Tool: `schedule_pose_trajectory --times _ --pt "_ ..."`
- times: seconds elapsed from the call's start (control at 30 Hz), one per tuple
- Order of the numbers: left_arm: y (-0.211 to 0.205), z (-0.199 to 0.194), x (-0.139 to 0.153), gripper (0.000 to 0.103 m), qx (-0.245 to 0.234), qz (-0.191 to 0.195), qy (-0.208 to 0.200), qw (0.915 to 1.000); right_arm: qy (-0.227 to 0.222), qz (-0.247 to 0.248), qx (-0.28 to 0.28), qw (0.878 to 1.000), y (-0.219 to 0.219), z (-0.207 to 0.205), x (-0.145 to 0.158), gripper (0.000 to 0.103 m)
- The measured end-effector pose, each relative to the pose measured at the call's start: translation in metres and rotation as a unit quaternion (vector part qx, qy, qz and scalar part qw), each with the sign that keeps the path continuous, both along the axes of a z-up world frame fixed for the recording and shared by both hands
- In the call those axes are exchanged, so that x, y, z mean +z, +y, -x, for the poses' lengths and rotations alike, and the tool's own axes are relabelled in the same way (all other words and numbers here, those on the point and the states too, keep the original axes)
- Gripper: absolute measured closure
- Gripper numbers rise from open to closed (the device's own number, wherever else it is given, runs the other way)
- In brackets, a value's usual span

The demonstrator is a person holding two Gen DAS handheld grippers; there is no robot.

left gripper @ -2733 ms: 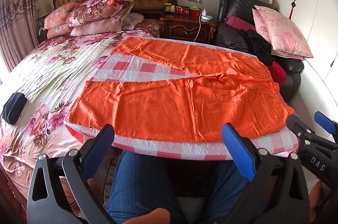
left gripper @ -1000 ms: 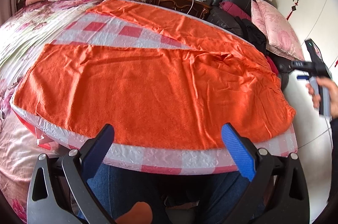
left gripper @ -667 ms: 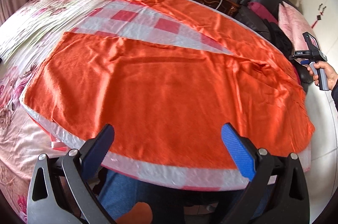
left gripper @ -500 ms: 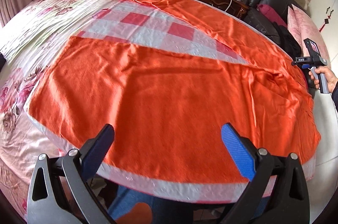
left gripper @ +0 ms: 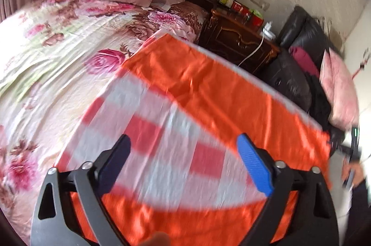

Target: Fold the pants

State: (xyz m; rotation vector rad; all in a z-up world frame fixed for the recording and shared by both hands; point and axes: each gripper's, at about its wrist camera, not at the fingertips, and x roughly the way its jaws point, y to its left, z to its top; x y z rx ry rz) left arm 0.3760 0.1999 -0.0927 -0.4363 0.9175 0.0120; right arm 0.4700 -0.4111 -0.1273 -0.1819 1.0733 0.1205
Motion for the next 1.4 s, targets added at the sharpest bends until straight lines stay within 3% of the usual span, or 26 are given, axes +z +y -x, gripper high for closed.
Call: schedule_pose_trajectory --times 0.17,0.37,0.63,0.7,0.73,0.77,0.8,0.83,1.0,1.1,1.2,1.3,1.4 --pt "0.036 -0.100 -0.012 0.029 0.012 0.110 0.027 0.9935 -0.067 -0.059 0.044 0.995 0.022 0.078 0.066 0.093" --pt "0.058 -0.191 -0.051 0.037 0.041 0.204 0.064 0.9761 -0.101 -0.086 0.116 0.984 0.065 0.178 0.102 0.094" --pt "0.047 -0.229 -0.084 0.047 0.045 0.258 0.097 0.9601 -0.106 -0.119 0.148 0.976 0.076 0.250 0.115 0.094" --pt "0.045 -0.235 -0.087 0.055 0.045 0.253 0.103 0.9610 -0.106 -0.122 0.152 0.975 0.078 0.260 0.117 0.094" --pt "0.045 -0.236 -0.089 0.067 0.046 0.246 0.109 0.9620 -0.106 -0.122 0.149 0.975 0.077 0.262 0.117 0.094" --pt "0.045 -0.237 -0.091 0.090 0.047 0.238 0.114 0.9635 -0.105 -0.122 0.146 0.976 0.074 0.260 0.116 0.094" --pt "0.047 -0.235 -0.090 0.099 0.046 0.234 0.113 0.9646 -0.104 -0.120 0.142 0.977 0.072 0.259 0.116 0.094" --pt "0.048 -0.232 -0.089 0.101 0.046 0.235 0.108 0.9649 -0.102 -0.119 0.138 0.978 0.069 0.257 0.114 0.094" --pt "0.071 -0.188 -0.048 0.102 0.048 0.241 0.061 0.9674 -0.100 -0.106 0.116 0.983 0.056 0.252 0.108 0.094" --pt "0.093 -0.123 -0.008 0.102 0.054 0.252 0.024 0.9661 -0.100 -0.097 0.100 0.985 0.047 0.256 0.101 0.094" --pt "0.108 -0.031 0.025 0.102 0.058 0.241 -0.006 0.9687 -0.096 -0.109 0.087 0.986 0.036 0.269 0.091 0.094" --pt "0.121 0.086 0.022 0.102 0.073 0.238 -0.022 0.9683 -0.088 -0.132 0.061 0.985 0.024 0.294 0.075 0.094" --pt "0.123 0.189 -0.016 0.102 0.104 0.232 -0.002 0.9672 -0.057 -0.180 0.010 0.982 0.007 0.321 0.050 0.090"
